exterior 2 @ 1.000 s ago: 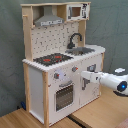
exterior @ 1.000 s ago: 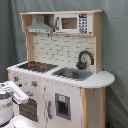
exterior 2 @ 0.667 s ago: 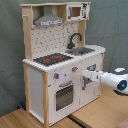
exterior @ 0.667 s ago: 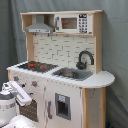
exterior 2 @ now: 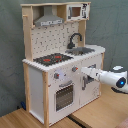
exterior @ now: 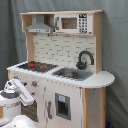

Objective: Play with the kitchen

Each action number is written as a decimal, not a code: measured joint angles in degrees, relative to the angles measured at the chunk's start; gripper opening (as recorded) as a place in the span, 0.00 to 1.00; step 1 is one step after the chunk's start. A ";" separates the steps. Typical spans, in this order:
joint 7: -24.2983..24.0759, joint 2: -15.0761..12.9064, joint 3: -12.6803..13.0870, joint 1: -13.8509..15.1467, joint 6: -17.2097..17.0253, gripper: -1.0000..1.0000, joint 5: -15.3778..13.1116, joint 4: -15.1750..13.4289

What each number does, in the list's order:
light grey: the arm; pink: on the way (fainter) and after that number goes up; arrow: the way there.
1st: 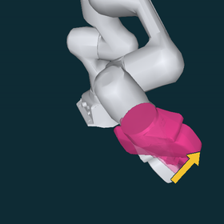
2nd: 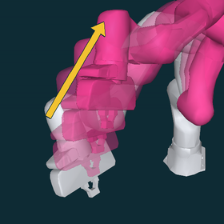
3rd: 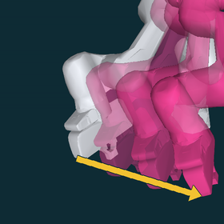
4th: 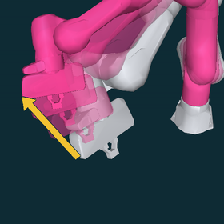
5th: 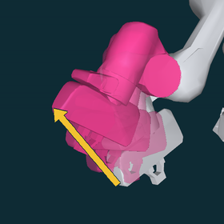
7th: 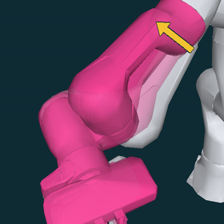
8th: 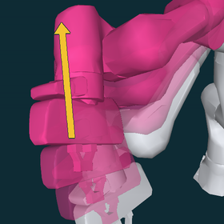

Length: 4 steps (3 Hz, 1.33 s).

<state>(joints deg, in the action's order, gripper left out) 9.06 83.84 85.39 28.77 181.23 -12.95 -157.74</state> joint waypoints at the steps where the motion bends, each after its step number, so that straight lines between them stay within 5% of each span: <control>1: -3.18 0.25 -0.09 2.20 5.40 1.00 0.50 0.16; 3: -5.28 0.65 -0.42 6.57 16.48 1.00 6.06 -0.04; 4: -7.98 0.65 0.93 9.36 18.84 1.00 10.06 0.04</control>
<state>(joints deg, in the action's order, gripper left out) 1.08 84.50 86.32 38.13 200.07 -2.89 -157.70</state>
